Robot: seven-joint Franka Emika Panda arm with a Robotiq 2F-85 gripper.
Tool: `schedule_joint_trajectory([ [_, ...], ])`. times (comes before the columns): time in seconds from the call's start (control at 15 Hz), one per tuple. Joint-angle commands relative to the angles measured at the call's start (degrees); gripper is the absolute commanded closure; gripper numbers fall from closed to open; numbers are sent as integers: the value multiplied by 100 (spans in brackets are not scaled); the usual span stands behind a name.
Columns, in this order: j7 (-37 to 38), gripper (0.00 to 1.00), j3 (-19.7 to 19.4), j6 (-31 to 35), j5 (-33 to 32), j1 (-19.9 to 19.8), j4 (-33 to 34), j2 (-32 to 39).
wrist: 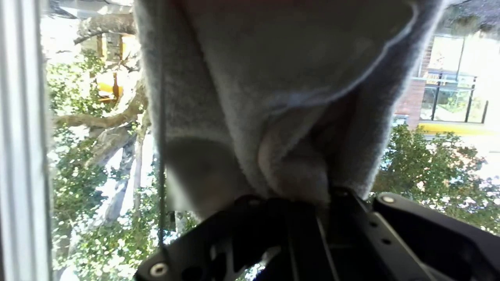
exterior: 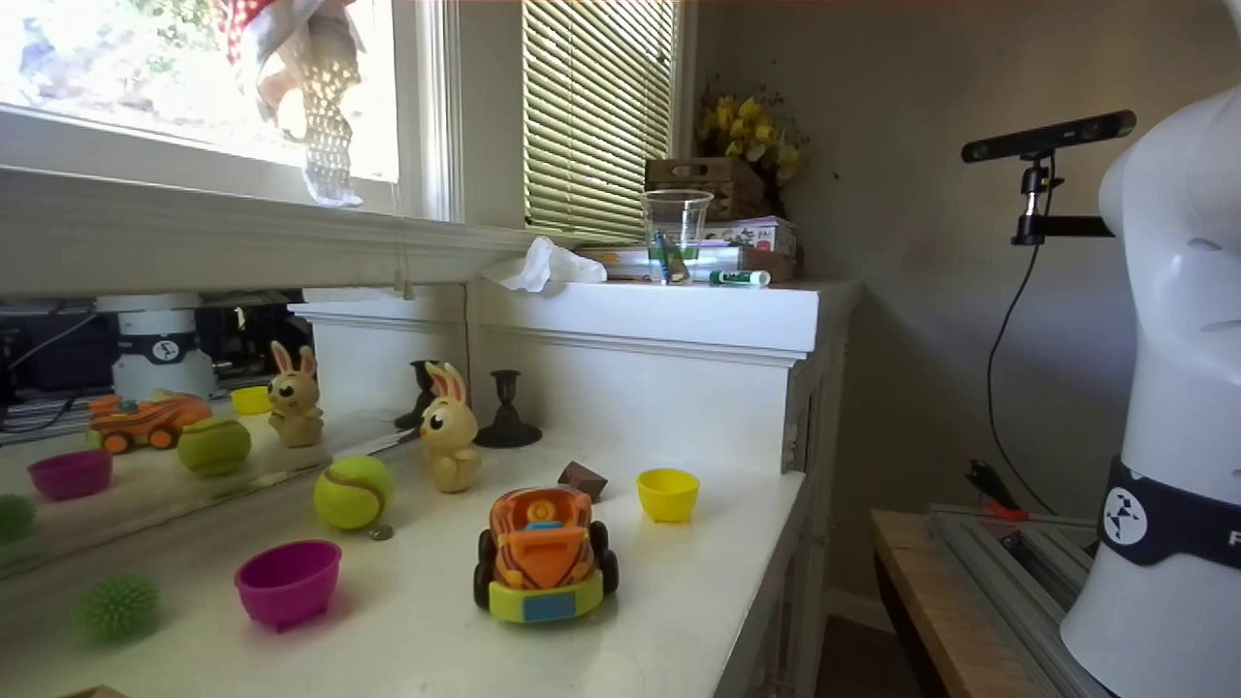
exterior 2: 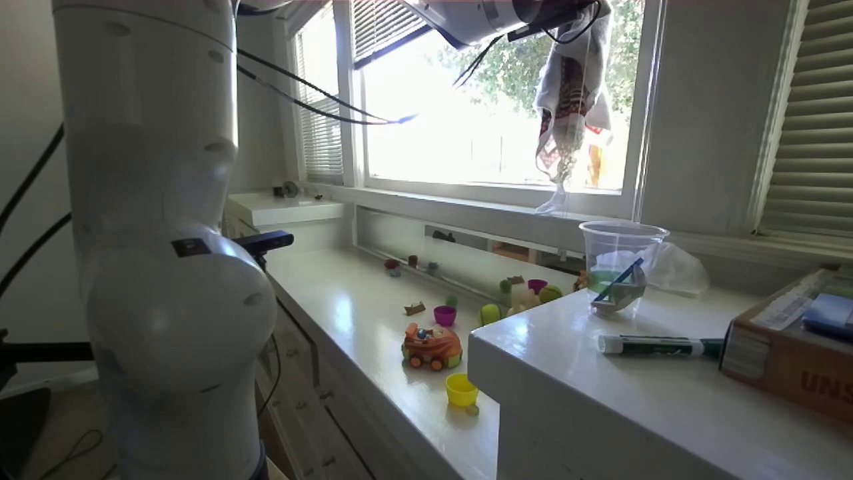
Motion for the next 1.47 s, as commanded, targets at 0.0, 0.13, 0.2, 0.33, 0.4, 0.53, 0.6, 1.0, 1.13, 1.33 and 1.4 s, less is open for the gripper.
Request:
schedule_joint_trajectory([
  [0.0, 461, 98, 23, -197, -513, 363, 525, 447],
  [0.13, 589, 98, 17, -245, -729, 580, 636, 600],
  [0.2, 622, 98, 19, -300, -802, 699, 719, 696],
  [0.33, 663, 98, -14, -348, -933, 940, 930, 921],
  [0.4, 648, 98, -22, -419, -951, 1044, 1049, 1029],
  [0.53, 583, 98, -26, -519, -911, 1201, 1265, 1220],
  [0.6, 568, 98, -39, -567, -885, 1255, 1349, 1278],
  [1.0, 741, 98, -340, -689, -857, 1240, 1151, 982],
  [1.13, 1015, 98, -568, -684, -916, 1231, 965, 786],
  [1.33, 1442, 98, -935, -660, -1016, 1209, 688, 451],
  [1.4, 1553, 98, -1070, -619, -1059, 1181, 557, 304],
])
